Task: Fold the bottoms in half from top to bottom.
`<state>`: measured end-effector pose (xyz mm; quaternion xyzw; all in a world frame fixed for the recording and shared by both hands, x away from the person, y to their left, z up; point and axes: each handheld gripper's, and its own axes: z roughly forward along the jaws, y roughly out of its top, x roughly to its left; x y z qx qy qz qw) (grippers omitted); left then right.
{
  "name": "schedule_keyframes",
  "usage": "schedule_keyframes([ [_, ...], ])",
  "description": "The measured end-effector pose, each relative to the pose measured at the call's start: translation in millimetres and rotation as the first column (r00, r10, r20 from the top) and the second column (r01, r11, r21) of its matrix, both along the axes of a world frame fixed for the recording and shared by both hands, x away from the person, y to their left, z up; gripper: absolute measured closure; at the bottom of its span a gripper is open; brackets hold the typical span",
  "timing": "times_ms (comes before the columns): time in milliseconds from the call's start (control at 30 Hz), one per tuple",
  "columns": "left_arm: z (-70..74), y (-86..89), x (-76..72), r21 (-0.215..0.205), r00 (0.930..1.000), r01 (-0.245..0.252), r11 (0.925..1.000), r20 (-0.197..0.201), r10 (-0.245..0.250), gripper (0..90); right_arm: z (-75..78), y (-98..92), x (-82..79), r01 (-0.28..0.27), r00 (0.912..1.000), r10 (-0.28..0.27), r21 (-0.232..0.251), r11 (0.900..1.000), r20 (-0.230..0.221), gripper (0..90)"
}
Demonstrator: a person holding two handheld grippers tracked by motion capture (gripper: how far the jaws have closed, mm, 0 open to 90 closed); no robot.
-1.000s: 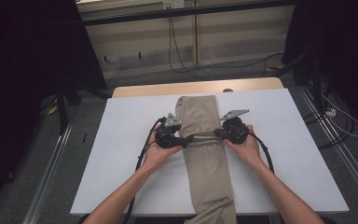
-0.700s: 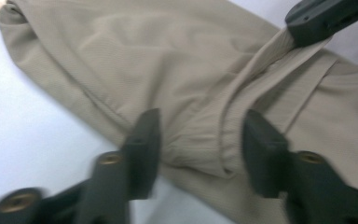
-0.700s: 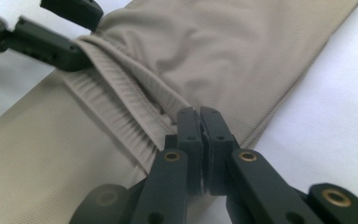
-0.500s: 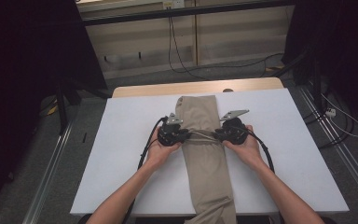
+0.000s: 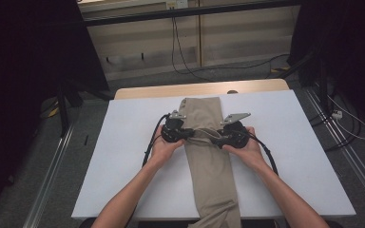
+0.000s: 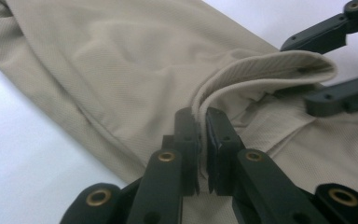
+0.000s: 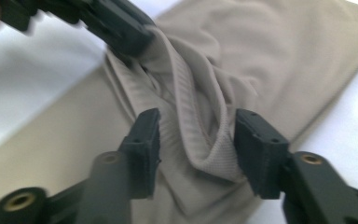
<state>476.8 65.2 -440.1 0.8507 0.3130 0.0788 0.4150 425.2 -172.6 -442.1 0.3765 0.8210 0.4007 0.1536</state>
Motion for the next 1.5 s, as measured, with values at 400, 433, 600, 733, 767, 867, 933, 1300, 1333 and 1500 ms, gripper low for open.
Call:
schedule_keyframes([
  [400, -0.7, 1.0, 5.9, -0.020, 0.9999, -0.005, 0.9998, -0.009, 0.005, 74.7, 0.5, -1.8, 1.1, 0.017, 0.9996, -0.017, -0.028, 0.999, 0.021, 78.8],
  [433, -0.7, 1.1, 4.7, -0.025, 1.0000, -0.004, 0.9997, -0.001, 0.004, 75.8, 0.1, -2.1, 1.0, 0.016, 0.9997, -0.016, -0.025, 1.000, 0.017, 79.7],
  [600, 6.0, 1.1, -8.3, -0.002, 0.9993, 0.018, 0.9998, 0.034, -0.018, 85.6, 5.5, -2.9, -1.8, 0.017, 0.9998, -0.017, -0.003, 1.000, 0.011, 80.3],
  [733, 20.5, 7.8, -27.7, -0.023, 0.9963, 0.066, 0.9976, 0.058, -0.064, 85.6, 15.6, -8.0, -12.4, 0.001, 1.0000, -0.001, 0.041, 0.999, -0.003, 79.3],
  [767, 23.7, 9.5, -34.1, -0.020, 0.9953, 0.079, 0.9967, 0.058, -0.077, 85.5, 18.5, -9.3, -16.9, -0.010, 0.9999, 0.010, 0.049, 0.999, -0.004, 79.4],
  [867, 29.2, 11.8, -54.7, -0.002, 0.9900, 0.120, 0.9927, 0.074, -0.120, 85.4, 23.0, -10.3, -36.9, -0.045, 0.9990, 0.045, 0.055, 0.997, 0.000, 79.7],
  [933, 29.2, 13.9, -71.9, -0.003, 0.9857, 0.154, 0.9881, 0.070, -0.153, 85.1, 22.9, -11.2, -51.9, -0.064, 0.9979, 0.064, 0.057, 0.996, -0.003, 79.7],
  [1300, 22.9, 17.3, -140.6, 0.001, 0.9542, 0.297, 0.9549, 0.037, -0.297, 85.6, 16.2, -18.7, -122.9, -0.112, 0.9929, 0.114, 0.053, 0.992, -0.034, 78.8],
  [1333, 22.4, 17.3, -144.6, 0.002, 0.9501, 0.310, 0.9507, 0.035, -0.310, 85.6, 15.9, -19.3, -128.1, -0.115, 0.9926, 0.117, 0.055, 0.992, -0.034, 78.8],
  [1500, 16.7, 19.6, -168.4, 0.002, 0.9354, 0.353, 0.9355, 0.014, -0.353, 85.7, 10.7, -18.5, -151.8, -0.138, 0.9881, 0.140, 0.035, 0.990, -0.062, 77.4],
])
